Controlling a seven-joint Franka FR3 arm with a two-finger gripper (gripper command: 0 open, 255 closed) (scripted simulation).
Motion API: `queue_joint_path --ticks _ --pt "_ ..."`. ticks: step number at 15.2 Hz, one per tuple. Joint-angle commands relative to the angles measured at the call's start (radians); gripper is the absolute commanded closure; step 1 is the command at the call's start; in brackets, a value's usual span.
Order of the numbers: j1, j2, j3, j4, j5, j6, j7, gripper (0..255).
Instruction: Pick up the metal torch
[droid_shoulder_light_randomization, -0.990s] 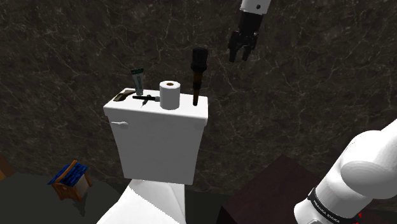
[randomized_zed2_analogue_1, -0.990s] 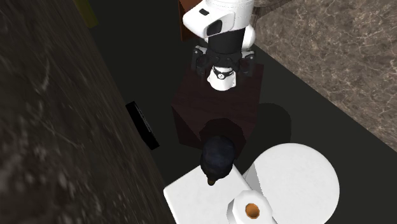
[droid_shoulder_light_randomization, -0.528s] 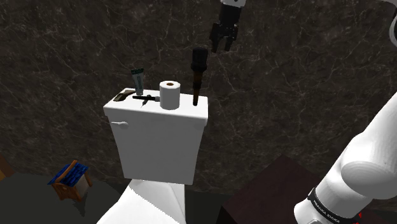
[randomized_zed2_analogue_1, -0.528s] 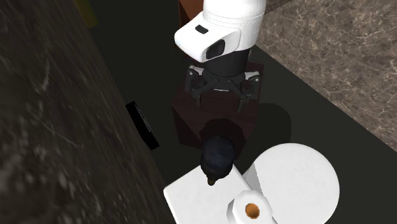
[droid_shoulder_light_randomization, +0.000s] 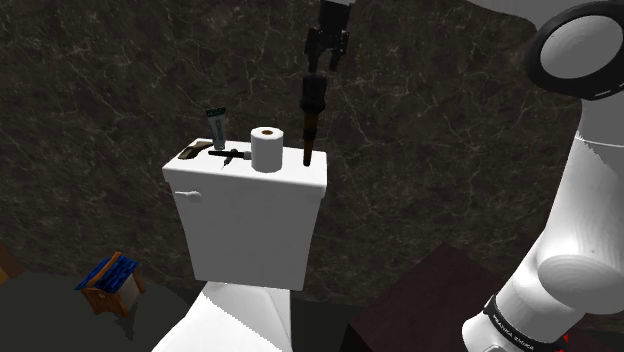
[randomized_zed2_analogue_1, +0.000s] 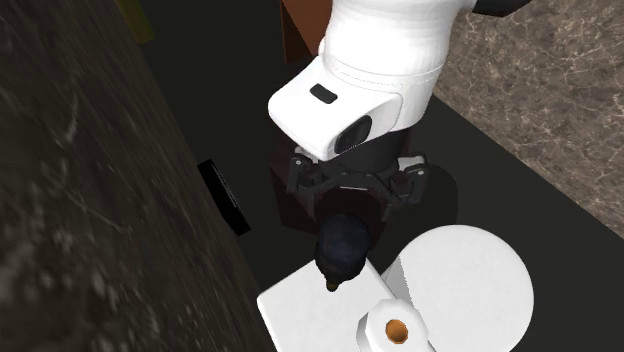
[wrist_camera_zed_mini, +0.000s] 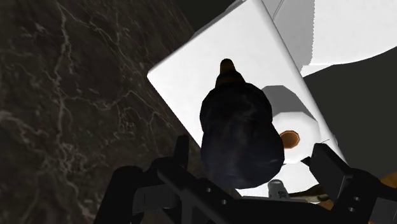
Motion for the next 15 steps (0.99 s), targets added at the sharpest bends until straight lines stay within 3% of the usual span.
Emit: queue_joint_path --ticks 1,5,7,8,15 --pt "-0.001 -0.007 0.000 -0.033 0.001 0.028 -0.001 0" --pt "-0.004 -0.040 -0.001 -0.143 0.004 0.105 -0.001 0" --pt "-0.004 -0.040 -0.001 -0.144 0.004 0.105 -0.001 0" --pt "-0.005 -0.042 -0.001 -0.146 0.005 0.106 -0.001 255" --pt "-0.005 -0.041 -0.001 -0.147 0.005 0.107 -0.002 255"
